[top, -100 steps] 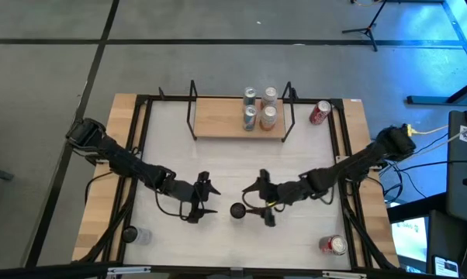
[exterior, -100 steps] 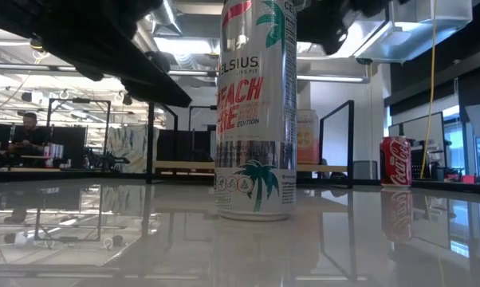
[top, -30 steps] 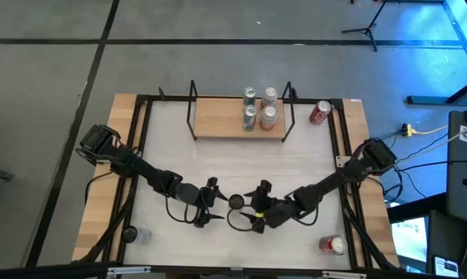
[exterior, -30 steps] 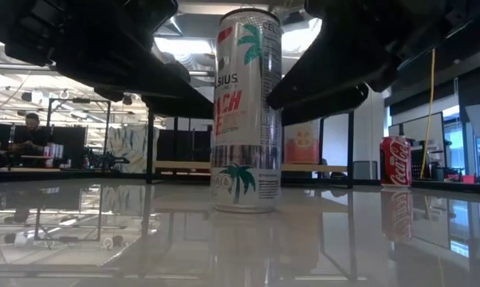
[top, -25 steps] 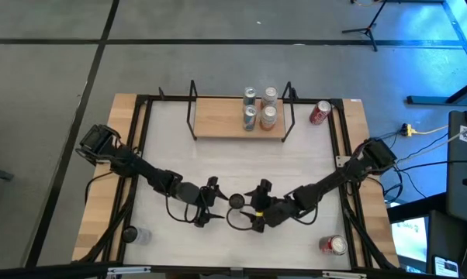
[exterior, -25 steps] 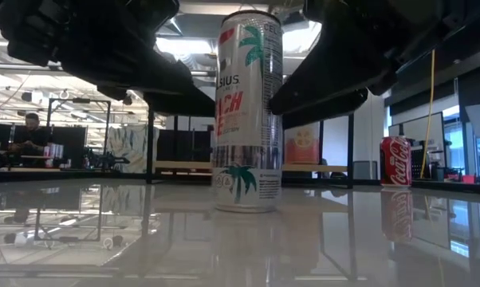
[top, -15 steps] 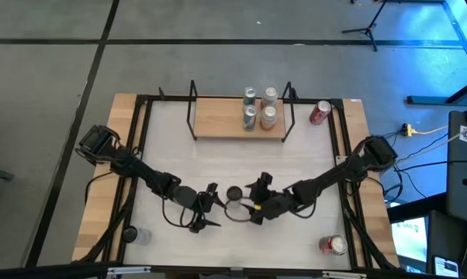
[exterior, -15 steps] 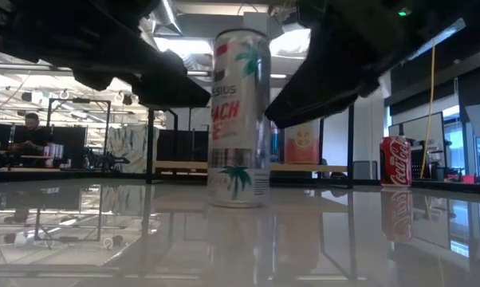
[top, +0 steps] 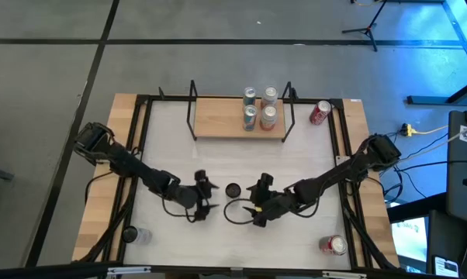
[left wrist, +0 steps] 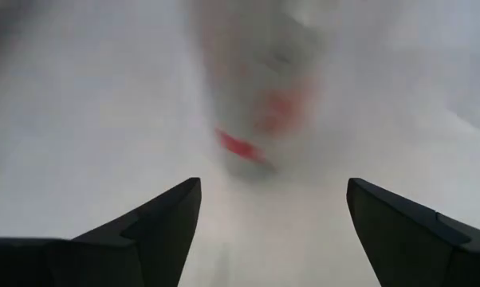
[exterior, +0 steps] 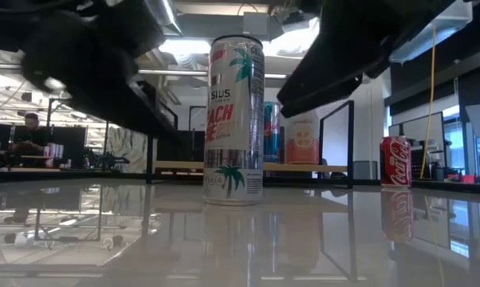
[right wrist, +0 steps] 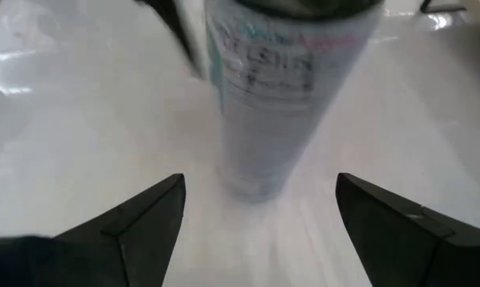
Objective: Place canned beverage on shelf
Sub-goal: Adjust white soda on the center
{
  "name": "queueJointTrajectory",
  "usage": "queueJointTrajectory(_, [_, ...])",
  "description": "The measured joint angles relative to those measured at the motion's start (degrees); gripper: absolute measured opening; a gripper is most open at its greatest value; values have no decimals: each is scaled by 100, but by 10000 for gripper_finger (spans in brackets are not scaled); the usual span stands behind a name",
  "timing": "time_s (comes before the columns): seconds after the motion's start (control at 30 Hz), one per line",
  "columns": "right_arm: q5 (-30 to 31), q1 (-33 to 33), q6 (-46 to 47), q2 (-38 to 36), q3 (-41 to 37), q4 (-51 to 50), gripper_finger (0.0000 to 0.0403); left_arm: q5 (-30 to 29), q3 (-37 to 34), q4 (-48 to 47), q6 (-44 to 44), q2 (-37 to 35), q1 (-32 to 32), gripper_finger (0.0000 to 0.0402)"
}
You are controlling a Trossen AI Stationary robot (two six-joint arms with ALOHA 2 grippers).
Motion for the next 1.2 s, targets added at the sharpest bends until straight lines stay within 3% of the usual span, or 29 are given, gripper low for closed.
queueJointTrajectory(0.1, [80, -22, 0, 119, 7, 258, 321, -155, 1, 445, 400, 94, 172, 305])
queueJointTrajectory(0.3, [230, -66, -70, 242, 2, 422, 321, 1409, 6, 1278, 1092, 334, 454, 305])
queueJointTrajectory(0.37, [289, -89, -99, 244, 2, 413, 321, 1619, 1, 1359, 1150, 360, 452, 305])
queueJointTrajectory(0.7, [230, -153, -316, 79, 4, -293, 321, 1867, 1, 1681, 1133, 374, 214, 305])
queueJointTrajectory(0.93, [235, -129, -226, -413, 4, -651, 321, 1537, 4, 1577, 787, 318, 74, 305])
queueJointTrajectory(1.07, [-244, -83, -153, -464, 4, -388, 321, 788, 4, 1060, 446, 234, 79, 305])
queueJointTrajectory(1.13, [-271, -83, -151, -335, 6, -87, 321, 272, 4, 998, 390, 234, 116, 305])
queueJointTrajectory(1.2, [-216, -85, -154, -201, 3, -7, 321, 136, 4, 1105, 426, 261, 199, 305])
